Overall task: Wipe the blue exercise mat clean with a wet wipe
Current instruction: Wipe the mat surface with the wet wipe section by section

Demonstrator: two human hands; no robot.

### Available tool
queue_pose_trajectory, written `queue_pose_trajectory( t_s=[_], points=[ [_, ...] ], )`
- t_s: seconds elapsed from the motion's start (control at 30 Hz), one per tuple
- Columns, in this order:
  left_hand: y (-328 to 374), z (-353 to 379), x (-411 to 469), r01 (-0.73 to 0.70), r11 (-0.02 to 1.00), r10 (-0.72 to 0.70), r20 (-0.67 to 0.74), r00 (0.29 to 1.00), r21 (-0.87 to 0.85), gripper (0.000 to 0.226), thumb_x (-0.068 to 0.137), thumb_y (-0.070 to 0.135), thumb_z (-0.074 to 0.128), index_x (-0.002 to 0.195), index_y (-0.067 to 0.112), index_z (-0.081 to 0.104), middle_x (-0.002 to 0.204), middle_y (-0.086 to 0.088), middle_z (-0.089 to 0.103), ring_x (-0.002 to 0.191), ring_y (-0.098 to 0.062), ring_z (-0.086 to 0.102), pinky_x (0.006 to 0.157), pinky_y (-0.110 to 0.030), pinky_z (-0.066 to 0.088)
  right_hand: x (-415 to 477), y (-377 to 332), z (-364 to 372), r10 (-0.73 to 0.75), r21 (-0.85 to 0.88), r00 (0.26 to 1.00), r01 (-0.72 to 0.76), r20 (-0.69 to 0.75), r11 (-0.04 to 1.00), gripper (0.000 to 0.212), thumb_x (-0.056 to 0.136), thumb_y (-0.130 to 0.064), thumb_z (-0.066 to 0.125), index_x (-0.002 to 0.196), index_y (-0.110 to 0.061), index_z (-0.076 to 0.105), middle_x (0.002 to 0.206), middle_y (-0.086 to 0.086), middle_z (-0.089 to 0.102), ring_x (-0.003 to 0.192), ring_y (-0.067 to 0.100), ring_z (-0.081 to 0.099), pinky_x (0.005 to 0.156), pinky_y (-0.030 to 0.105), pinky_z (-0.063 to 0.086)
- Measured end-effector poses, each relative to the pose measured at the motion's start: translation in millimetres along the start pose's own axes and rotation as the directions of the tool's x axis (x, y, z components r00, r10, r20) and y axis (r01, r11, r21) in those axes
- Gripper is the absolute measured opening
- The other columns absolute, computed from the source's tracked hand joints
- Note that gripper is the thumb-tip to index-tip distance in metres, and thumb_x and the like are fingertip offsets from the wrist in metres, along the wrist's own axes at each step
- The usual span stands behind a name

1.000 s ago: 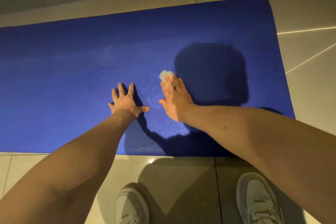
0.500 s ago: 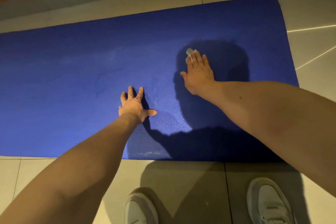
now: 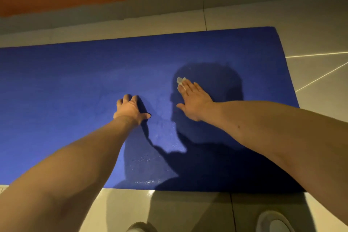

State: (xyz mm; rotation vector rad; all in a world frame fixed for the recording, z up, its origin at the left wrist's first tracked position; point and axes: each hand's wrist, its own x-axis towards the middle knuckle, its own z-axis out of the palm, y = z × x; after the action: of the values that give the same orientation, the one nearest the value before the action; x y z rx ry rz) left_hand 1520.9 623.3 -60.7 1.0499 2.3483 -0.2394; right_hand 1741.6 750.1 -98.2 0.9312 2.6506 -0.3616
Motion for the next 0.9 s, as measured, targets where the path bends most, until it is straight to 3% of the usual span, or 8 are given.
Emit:
queue_pose_trajectory(
  t_s=[0.1, 0.2, 0.3, 0.47, 0.6, 0.73, 0.83, 0.9],
  points=[
    [-3.5, 4.2, 12.1, 0.032, 0.999, -0.032, -0.010, 0.999, 0.004, 0.104, 0.079, 0.054, 0.078, 0.159, 0.029, 0.015, 0.166, 0.003, 0.001, 0.152, -0.032, -0.009, 0.114, -0.058, 0.033, 11.0, 8.3, -6.4, 0.158, 0.028, 0.987, -0.159, 0.018, 0.987, 0.078, 0.108, -0.053, 0.024, 0.161, -0.007, -0.010, 0.167, 0.008, -0.024, 0.155, 0.025, -0.021, 0.127, 0.043, -0.006],
    [-6.6, 4.1, 24.1, 0.042, 0.998, -0.042, 0.005, 0.999, 0.041, 0.111, 0.077, 0.058, 0.077, 0.160, 0.032, 0.008, 0.166, 0.002, -0.004, 0.152, -0.035, -0.012, 0.117, -0.057, 0.029, 15.5, -27.3, 7.8, 0.219, 0.196, 0.976, -0.213, -0.012, 0.957, 0.079, 0.108, -0.050, 0.029, 0.161, -0.002, -0.007, 0.168, 0.014, -0.021, 0.154, 0.030, -0.022, 0.126, 0.044, -0.009],
    [-7.5, 4.4, 29.2, 0.026, 0.998, -0.027, 0.023, 0.999, 0.057, 0.113, 0.077, 0.058, 0.078, 0.160, 0.031, 0.006, 0.166, -0.001, 0.000, 0.151, -0.038, -0.004, 0.118, -0.055, 0.027, 11.5, -64.6, 24.2, 0.034, 0.243, 0.998, -0.019, -0.055, 0.970, 0.077, 0.108, -0.044, 0.036, 0.162, -0.004, -0.002, 0.169, 0.009, -0.020, 0.154, 0.027, -0.023, 0.126, 0.044, -0.007],
    [-5.3, 2.6, 34.0, 0.016, 0.997, -0.018, 0.035, 0.999, 0.072, 0.105, 0.080, 0.061, 0.074, 0.160, 0.028, 0.014, 0.164, -0.006, 0.011, 0.150, -0.038, 0.012, 0.117, -0.054, 0.031, 20.7, -39.2, 24.2, -0.280, 0.017, 0.957, 0.282, -0.071, 0.959, 0.067, 0.108, -0.045, 0.033, 0.163, -0.012, 0.013, 0.171, 0.004, -0.007, 0.157, 0.022, -0.010, 0.127, 0.042, -0.003],
    [1.0, 0.0, 44.1, -0.020, 0.997, 0.012, -0.110, 0.994, -0.070, 0.089, 0.079, 0.060, 0.075, 0.151, 0.020, 0.040, 0.160, -0.006, 0.024, 0.146, -0.036, 0.026, 0.112, -0.055, 0.038, 38.6, 4.2, 1.4, 0.025, 0.081, 0.995, -0.017, -0.100, 0.997, 0.070, 0.108, -0.048, 0.031, 0.164, -0.013, 0.008, 0.171, 0.002, -0.012, 0.157, 0.021, -0.012, 0.127, 0.043, -0.003],
    [14.3, -1.3, 54.0, -0.023, 0.998, 0.015, -0.137, 0.991, -0.057, 0.094, 0.078, 0.062, 0.074, 0.154, 0.027, 0.031, 0.161, -0.004, 0.019, 0.150, -0.037, 0.011, 0.115, -0.059, 0.032, 54.6, 21.0, -17.8, 0.305, 0.125, 0.952, -0.298, -0.040, 0.946, 0.072, 0.109, -0.049, 0.019, 0.162, -0.005, -0.002, 0.170, 0.011, -0.014, 0.156, 0.028, -0.016, 0.127, 0.045, -0.007],
    [19.8, -5.4, 57.9, 0.047, 0.998, -0.049, -0.058, 0.997, -0.044, 0.103, 0.079, 0.063, 0.073, 0.159, 0.032, 0.016, 0.165, -0.002, 0.005, 0.152, -0.037, -0.001, 0.118, -0.057, 0.027, 60.3, -1.1, -10.6, 0.319, 0.216, 0.946, -0.299, -0.062, 0.929, 0.072, 0.109, -0.046, 0.024, 0.161, -0.002, 0.000, 0.169, 0.014, -0.014, 0.156, 0.030, -0.018, 0.127, 0.045, -0.007],
    [21.9, -6.7, 58.9, 0.067, 0.998, -0.067, -0.017, 0.998, -0.022, 0.107, 0.079, 0.066, 0.071, 0.160, 0.031, 0.010, 0.166, -0.003, 0.002, 0.152, -0.039, -0.001, 0.119, -0.056, 0.025, 59.6, -22.5, 1.6, 0.200, 0.269, 0.970, -0.159, -0.135, 0.950, 0.071, 0.109, -0.043, 0.031, 0.162, -0.003, 0.006, 0.170, 0.012, -0.011, 0.156, 0.029, -0.016, 0.127, 0.044, -0.006]
  ],
)
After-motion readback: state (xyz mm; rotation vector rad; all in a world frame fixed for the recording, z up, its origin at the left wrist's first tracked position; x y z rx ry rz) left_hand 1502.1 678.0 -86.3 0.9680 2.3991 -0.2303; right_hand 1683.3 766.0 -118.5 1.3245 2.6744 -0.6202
